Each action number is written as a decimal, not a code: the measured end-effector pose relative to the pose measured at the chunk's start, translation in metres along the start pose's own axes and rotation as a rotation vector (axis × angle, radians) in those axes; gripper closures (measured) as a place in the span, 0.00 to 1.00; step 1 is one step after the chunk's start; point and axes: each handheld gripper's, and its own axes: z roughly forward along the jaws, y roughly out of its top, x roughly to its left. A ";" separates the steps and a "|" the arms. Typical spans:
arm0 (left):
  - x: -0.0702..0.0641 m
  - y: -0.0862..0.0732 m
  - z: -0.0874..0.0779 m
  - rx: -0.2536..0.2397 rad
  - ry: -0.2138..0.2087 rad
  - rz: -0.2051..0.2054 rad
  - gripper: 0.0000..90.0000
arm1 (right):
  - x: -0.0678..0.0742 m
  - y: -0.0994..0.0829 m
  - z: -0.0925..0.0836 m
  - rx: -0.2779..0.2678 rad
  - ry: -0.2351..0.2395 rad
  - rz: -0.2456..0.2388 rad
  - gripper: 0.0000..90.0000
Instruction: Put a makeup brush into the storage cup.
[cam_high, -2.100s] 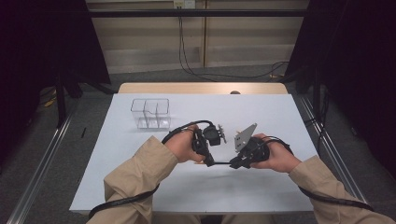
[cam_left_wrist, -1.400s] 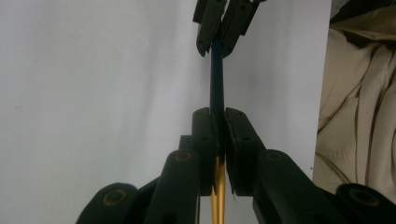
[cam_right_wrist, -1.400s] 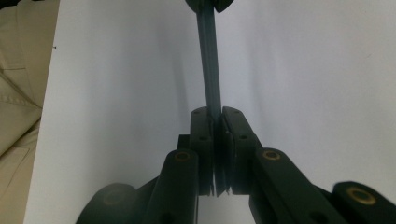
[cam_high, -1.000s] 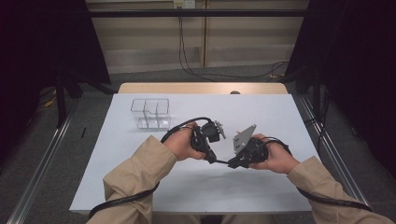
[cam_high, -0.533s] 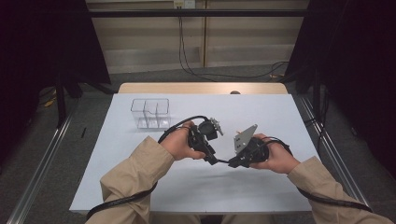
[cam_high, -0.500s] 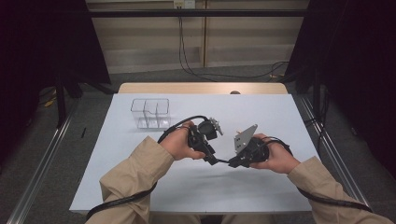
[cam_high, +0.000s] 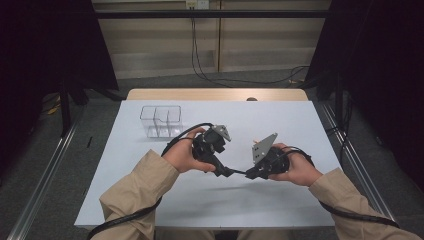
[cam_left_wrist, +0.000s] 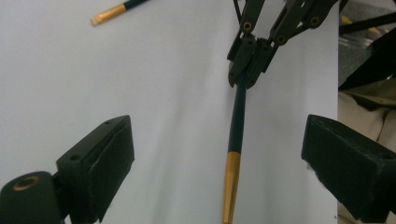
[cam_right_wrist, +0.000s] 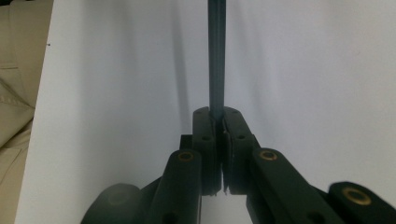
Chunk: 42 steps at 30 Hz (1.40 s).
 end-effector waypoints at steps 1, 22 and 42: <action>0.001 -0.001 -0.001 -0.021 -0.001 -0.003 0.10 | 0.000 0.000 0.000 -0.001 0.000 0.000 0.95; 0.006 -0.022 -0.019 -0.321 0.053 0.019 0.06 | 0.001 -0.002 0.000 -0.028 -0.003 0.017 0.95; 0.010 -0.042 -0.021 -0.537 0.067 -0.020 0.02 | 0.000 -0.003 -0.001 -0.086 -0.019 0.053 0.95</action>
